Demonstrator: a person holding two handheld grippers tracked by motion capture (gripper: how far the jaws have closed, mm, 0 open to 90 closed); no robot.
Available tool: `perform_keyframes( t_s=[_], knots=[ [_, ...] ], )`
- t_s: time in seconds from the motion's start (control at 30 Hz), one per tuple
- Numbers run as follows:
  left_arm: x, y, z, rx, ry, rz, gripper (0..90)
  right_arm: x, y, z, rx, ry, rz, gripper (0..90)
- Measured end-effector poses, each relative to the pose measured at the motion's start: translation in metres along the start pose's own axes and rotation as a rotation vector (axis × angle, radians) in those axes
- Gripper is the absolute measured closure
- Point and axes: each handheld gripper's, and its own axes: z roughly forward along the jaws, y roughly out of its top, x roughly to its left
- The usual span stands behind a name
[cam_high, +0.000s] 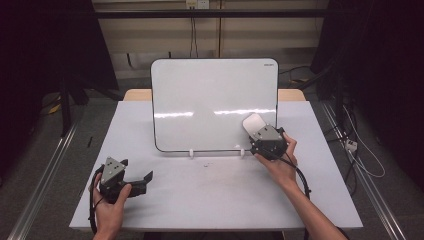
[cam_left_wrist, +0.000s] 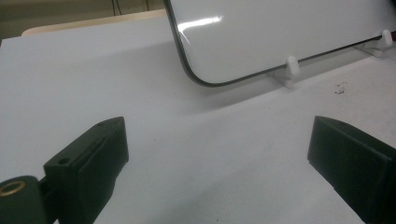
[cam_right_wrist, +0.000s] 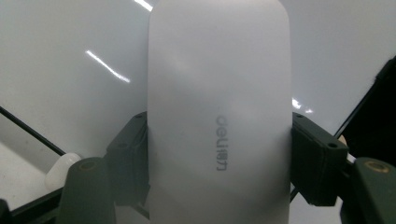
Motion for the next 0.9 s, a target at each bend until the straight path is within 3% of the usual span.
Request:
perform_keyframes(
  t_s=[0.33, 0.57, 0.67, 0.9],
  knots=[
    [0.0005, -0.0004, 0.002, 0.015, 0.004, -0.003, 5.1, -0.0044, -0.003, 0.0026, 0.007, 0.04, 0.053, 27.1],
    [0.0003, -0.0002, 0.0022, 0.014, 0.002, 0.003, 5.1, -0.005, -0.0028, 0.0036, 0.007, 0.064, 0.07, 15.6],
    [0.0003, 0.0, 0.0019, 0.008, 0.001, 0.002, 5.1, -0.0061, -0.0025, 0.0048, 0.007, 0.089, 0.106, 7.6],
    [0.0019, -0.0016, 0.0011, 0.012, -0.004, 0.002, 5.1, -0.011, -0.0023, 0.0011, -0.006, 0.118, 0.17, 5.3]
  ],
)
